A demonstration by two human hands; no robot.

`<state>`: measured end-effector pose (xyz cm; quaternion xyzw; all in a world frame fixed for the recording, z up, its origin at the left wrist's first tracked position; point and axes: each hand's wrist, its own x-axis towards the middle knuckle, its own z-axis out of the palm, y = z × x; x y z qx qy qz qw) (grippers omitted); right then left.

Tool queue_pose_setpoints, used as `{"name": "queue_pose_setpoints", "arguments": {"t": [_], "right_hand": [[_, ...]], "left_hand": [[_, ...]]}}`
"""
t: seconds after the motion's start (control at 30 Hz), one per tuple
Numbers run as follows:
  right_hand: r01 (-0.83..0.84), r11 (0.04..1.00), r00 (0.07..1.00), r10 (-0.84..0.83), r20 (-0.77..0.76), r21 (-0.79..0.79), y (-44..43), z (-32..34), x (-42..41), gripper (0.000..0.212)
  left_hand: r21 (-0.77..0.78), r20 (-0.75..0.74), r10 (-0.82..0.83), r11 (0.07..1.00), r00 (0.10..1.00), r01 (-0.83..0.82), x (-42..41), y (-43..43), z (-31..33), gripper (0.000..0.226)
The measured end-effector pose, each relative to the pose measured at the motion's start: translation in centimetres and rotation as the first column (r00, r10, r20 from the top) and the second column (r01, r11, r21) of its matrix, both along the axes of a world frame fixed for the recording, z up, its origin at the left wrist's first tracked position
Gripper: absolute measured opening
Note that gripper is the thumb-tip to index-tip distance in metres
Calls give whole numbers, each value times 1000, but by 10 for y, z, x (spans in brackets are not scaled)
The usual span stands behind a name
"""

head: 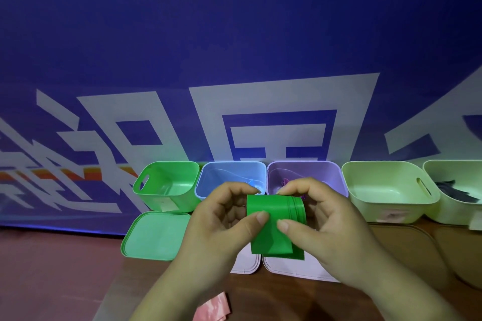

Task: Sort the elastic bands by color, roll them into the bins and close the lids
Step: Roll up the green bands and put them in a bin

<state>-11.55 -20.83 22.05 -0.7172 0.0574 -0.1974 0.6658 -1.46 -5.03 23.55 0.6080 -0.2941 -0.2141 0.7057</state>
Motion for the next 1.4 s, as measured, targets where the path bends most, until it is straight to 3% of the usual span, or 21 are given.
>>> {"name": "queue_pose_setpoints", "arguments": {"t": [0.57, 0.83, 1.17, 1.4], "right_hand": [[14, 988, 999, -9, -32, 154, -3, 0, 4, 22], [12, 993, 999, -8, -37, 117, -2, 3, 2, 19], [14, 999, 1000, -14, 16, 37, -1, 2, -4, 36], [21, 999, 1000, -21, 4, 36, -1, 1, -4, 27]], "left_hand": [[113, 208, -28, 994, 978, 5, 2, 3, -2, 39], [74, 146, 3, 997, 989, -13, 0, 1, -2, 36], [5, 5, 2, 1000, 1000, -2, -2, -1, -2, 31], [2, -15, -9, 1000, 1000, 9, -5, -2, 0, 30]]}}
